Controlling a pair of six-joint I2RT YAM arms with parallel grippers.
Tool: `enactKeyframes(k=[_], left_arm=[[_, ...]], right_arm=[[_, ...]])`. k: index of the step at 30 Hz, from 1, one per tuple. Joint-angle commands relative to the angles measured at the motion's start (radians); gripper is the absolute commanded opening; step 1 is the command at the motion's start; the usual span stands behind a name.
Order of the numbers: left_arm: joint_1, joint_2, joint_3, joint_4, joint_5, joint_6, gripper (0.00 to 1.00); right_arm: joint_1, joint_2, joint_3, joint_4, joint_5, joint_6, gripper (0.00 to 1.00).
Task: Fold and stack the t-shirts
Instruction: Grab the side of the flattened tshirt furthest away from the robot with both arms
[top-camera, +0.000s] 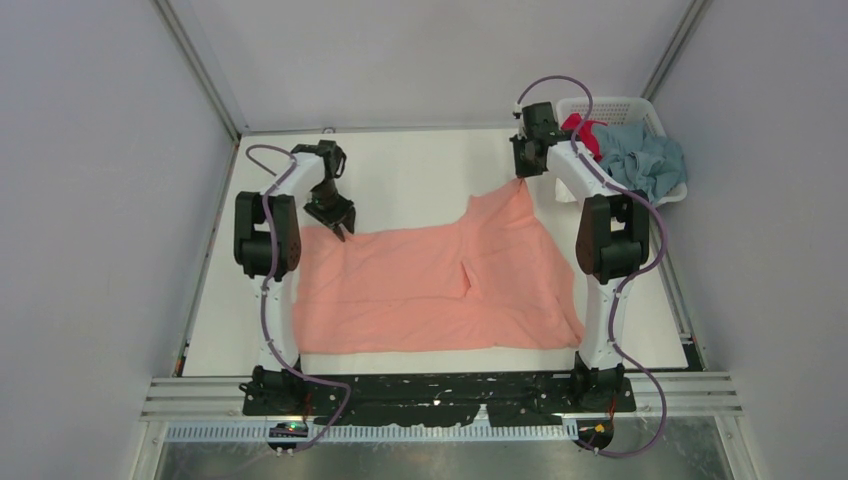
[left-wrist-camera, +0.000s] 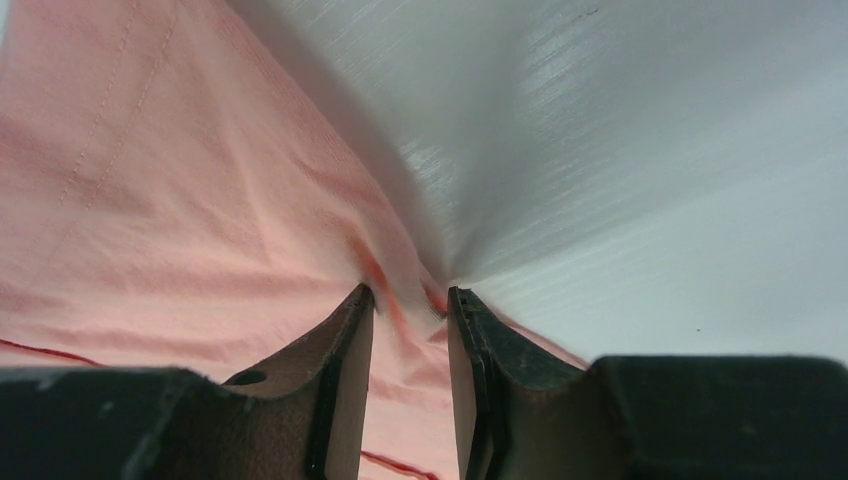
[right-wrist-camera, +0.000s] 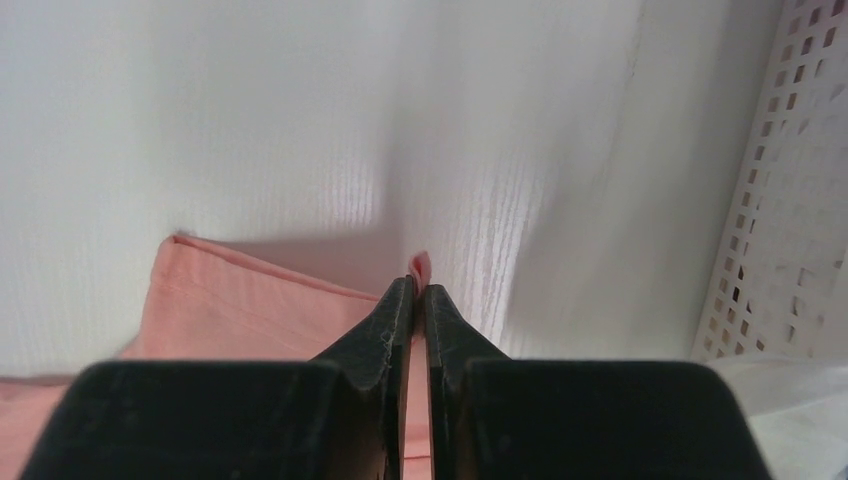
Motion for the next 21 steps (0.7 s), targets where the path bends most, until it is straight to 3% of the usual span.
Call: enactKeyframes(k=[1,6,13,21], left_arm=[[0.009,0.008,0.038,-0.008,0.015,-0.013,0.35],[0.013,0.015,0.049,-0.01,0.021,-0.013,0.32],[0.015,0.028,0.071,-0.021,0.024,0.009,0.0],[0.013,-0.061,0.012,-0.002,0.018,0.052,0.0]], right_arm=[[-0.007,-0.086,0.0,0.017,0.068,-0.044,0.11],[-0.012,-0.096,-0.006,0.017,0.092,-0.06,0.11],[-0.017,-0.121,-0.027,0.035,0.071,-0.078,0.11],[-0.014,-0.172,-0.091,0.043,-0.017,-0.045,0.08]])
